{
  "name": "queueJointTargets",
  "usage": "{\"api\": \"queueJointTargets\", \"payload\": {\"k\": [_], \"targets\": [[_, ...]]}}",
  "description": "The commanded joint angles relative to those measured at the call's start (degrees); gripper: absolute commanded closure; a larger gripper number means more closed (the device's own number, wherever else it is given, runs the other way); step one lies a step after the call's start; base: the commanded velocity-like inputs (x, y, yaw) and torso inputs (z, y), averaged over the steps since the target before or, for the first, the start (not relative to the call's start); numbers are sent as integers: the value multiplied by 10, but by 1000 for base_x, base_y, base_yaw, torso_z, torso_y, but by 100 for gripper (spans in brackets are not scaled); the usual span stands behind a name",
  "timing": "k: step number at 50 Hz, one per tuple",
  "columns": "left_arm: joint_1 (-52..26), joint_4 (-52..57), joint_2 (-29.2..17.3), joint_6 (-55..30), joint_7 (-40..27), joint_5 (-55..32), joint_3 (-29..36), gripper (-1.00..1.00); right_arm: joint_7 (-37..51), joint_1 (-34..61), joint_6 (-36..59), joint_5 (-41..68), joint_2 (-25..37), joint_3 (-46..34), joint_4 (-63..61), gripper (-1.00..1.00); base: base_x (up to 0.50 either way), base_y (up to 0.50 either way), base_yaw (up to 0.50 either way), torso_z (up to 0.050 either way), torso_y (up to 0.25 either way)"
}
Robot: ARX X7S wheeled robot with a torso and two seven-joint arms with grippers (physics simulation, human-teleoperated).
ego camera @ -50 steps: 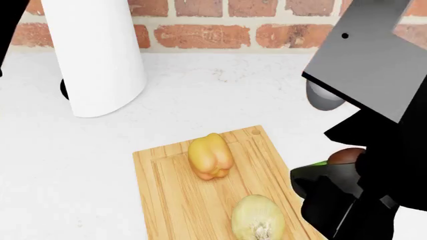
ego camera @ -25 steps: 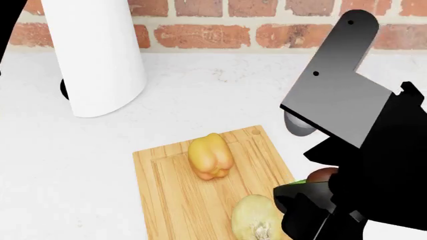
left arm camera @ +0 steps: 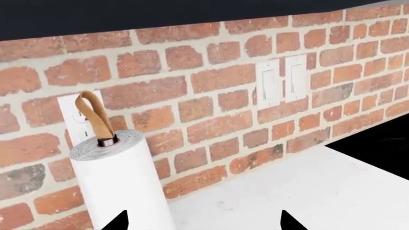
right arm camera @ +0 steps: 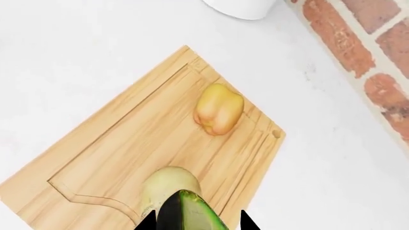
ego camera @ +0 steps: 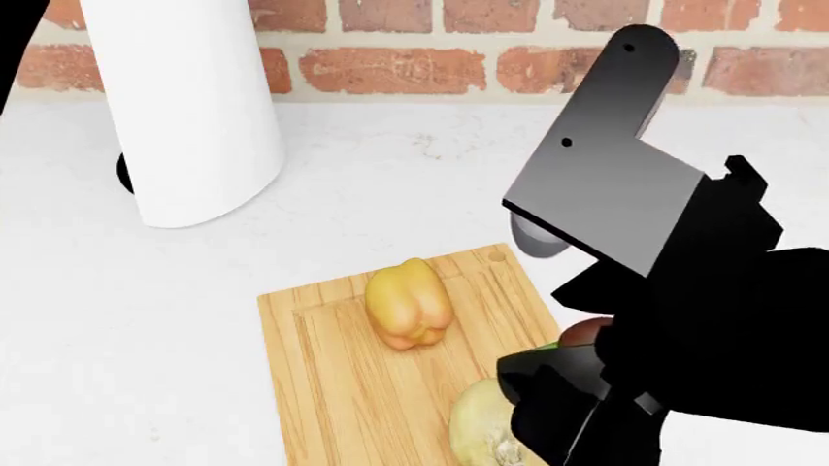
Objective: Place the avocado, onion, tomato and bell pepper on the cutting board.
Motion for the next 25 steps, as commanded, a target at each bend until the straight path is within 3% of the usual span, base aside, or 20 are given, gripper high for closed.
{"api": "queueJointTargets", "payload": {"k": [1,25], "targets": [[2,1,-2,1,1,1,1,-100,-46,10,-13,-61,-31,-3,31,100,0,0,0,0,0],[7,3,-10,5,4,4,-1,-100,-109,-13,-74,-155,-107,-26,118,100,0,0,0,0,0]]}}
